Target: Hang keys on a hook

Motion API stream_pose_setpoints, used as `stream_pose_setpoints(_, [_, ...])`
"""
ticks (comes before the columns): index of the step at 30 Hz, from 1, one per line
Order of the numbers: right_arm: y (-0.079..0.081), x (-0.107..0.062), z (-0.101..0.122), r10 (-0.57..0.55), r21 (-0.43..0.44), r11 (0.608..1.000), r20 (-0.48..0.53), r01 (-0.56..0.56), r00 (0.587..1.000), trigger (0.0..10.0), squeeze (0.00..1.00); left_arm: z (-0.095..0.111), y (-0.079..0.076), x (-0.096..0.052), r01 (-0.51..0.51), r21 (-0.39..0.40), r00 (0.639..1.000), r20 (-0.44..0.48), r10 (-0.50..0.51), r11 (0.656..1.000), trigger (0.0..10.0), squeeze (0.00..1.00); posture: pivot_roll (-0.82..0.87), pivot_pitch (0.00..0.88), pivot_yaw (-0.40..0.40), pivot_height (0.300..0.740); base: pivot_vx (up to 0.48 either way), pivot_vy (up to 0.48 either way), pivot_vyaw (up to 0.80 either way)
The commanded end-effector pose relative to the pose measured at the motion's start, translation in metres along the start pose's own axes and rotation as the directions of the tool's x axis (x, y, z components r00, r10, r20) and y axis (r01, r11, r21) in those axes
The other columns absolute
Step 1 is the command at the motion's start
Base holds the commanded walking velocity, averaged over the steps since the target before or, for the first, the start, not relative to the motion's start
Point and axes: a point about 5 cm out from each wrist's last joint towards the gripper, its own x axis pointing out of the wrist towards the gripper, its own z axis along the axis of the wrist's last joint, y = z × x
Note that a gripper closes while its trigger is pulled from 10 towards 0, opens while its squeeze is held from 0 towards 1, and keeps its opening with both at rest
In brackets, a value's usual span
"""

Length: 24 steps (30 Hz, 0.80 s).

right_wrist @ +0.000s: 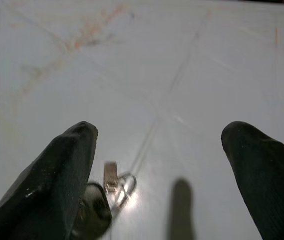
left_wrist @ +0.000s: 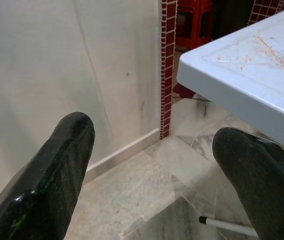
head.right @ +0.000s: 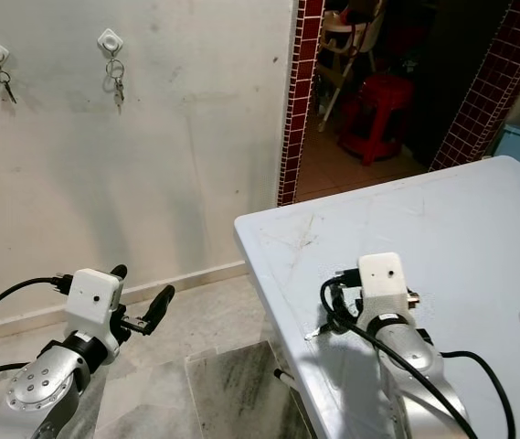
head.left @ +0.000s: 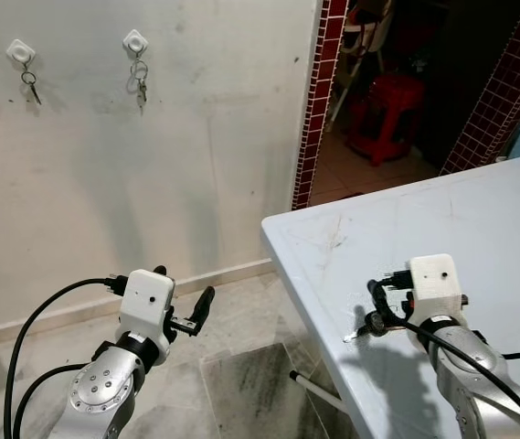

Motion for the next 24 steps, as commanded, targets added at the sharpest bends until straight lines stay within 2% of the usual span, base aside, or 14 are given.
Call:
stream_pose_setpoints(1, [-0.005, -0.004, 0.004, -0.018, 0.012, 1.0, -0.005, 0.018, 1.0, 10.0, 0.0, 0.003, 0.0, -0.002, 0.009, 0.008, 1.0, -0.001, -0.009, 1.0, 10.0, 0.0, 0.04, 0.0, -0.022, 0.74, 0.0, 0.0, 0.0])
stream_pose_setpoints(4, [-0.008, -0.01, 0.005, -0.007, 0.033, 0.999, -0.016, 0.008, 1.0, 10.0, 0.0, 0.003, -0.004, -0.009, 0.07, -0.033, 0.997, -0.014, -0.07, 0.997, 10.0, 0.0, 0.04, 0.0, -0.021, 0.74, 0.0, 0.0, 0.0])
stream_pose_setpoints(5, [-0.008, -0.011, 0.005, 0.0, 0.037, 0.999, -0.019, 0.001, 1.0, 10.0, 0.0, 0.002, -0.009, -0.01, 0.117, -0.046, 0.993, -0.03, -0.118, 0.992, 10.0, 0.0, 0.03, 0.0, -0.018, 0.74, 0.0, 0.0, 0.0])
stream_pose_setpoints(6, [-0.008, -0.012, 0.006, 0.008, 0.041, 0.999, -0.02, -0.007, 1.0, 10.0, 0.0, 0.001, -0.016, -0.012, 0.184, -0.042, 0.982, -0.036, -0.185, 0.982, 10.0, 0.0, 0.03, 0.0, -0.018, 0.74, 0.0, 0.0, 0.0])
stream_pose_setpoints(7, [-0.008, -0.012, 0.006, 0.008, 0.041, 0.999, -0.02, -0.007, 1.0, 10.0, 0.0, 0.001, -0.016, -0.012, 0.184, -0.042, 0.982, -0.036, -0.185, 0.982, 10.0, 0.0, 0.03, 0.0, -0.018, 0.74, 0.0, 0.0, 0.0])
stream_pose_setpoints(8, [-0.007, -0.011, 0.006, 0.016, 0.044, 0.999, -0.025, -0.015, 1.0, 10.0, 0.0, 0.001, -0.026, -0.014, 0.273, -0.015, 0.961, -0.046, -0.273, 0.962, 10.0, 0.0, 0.03, 0.0, -0.018, 0.74, 0.0, 0.0, 0.0])
stream_pose_setpoints(9, [-0.006, -0.011, 0.005, 0.024, 0.046, 0.999, -0.035, -0.022, 0.999, 10.0, 0.0, 0.0, -0.031, -0.015, 0.317, 0.004, 0.947, -0.063, -0.316, 0.949, 10.0, 0.0, 0.03, 0.0, -0.018, 0.74, 0.0, 0.0, 0.0])
stream_pose_setpoints(11, [-0.006, -0.011, 0.005, 0.026, 0.055, 0.998, -0.039, -0.023, 0.999, 10.0, 0.0, -0.002, -0.033, -0.014, 0.333, -0.014, 0.94, -0.073, -0.333, 0.943, 10.0, 0.0, 0.03, 0.0, -0.017, 0.74, 0.0, 0.0, 0.0])
stream_pose_setpoints(12, [-0.003, -0.011, 0.006, 0.043, 0.057, 0.998, -0.049, -0.04, 0.998, 10.0, 0.0, -0.005, -0.032, -0.011, 0.339, -0.048, 0.936, -0.089, -0.342, 0.94, 10.0, 0.0, 0.03, 0.0, -0.016, 0.74, 0.0, 0.0, 0.0])
stream_pose_setpoints(17, [0.002, -0.01, 0.008, 0.083, 0.092, 0.993, -0.065, -0.077, 0.994, 10.0, 0.0, -0.007, -0.031, -0.007, 0.369, -0.018, 0.922, -0.117, -0.369, 0.929, 10.0, 0.0, 0.02, 0.0, -0.015, 0.74, 0.0, 0.0, 0.0])
stream_pose_setpoints(19, [0.002, -0.009, 0.007, 0.083, 0.101, 0.992, -0.074, -0.076, 0.994, 10.0, 0.0, -0.008, -0.035, -0.006, 0.407, -0.035, 0.904, -0.13, -0.408, 0.913, 10.0, 0.0, 0.02, 0.0, -0.011, 0.74, 0.0, 0.0, 0.0])
stream_pose_setpoints(24, [0.007, -0.013, 0.004, 0.117, 0.114, 0.988, -0.091, -0.107, 0.989, 10.0, 0.0, -0.009, -0.036, -0.006, 0.442, -0.047, 0.884, -0.148, -0.444, 0.896, 10.0, 0.0, 0.01, 0.0, -0.008, 0.74, 0.0, 0.0, 0.0])
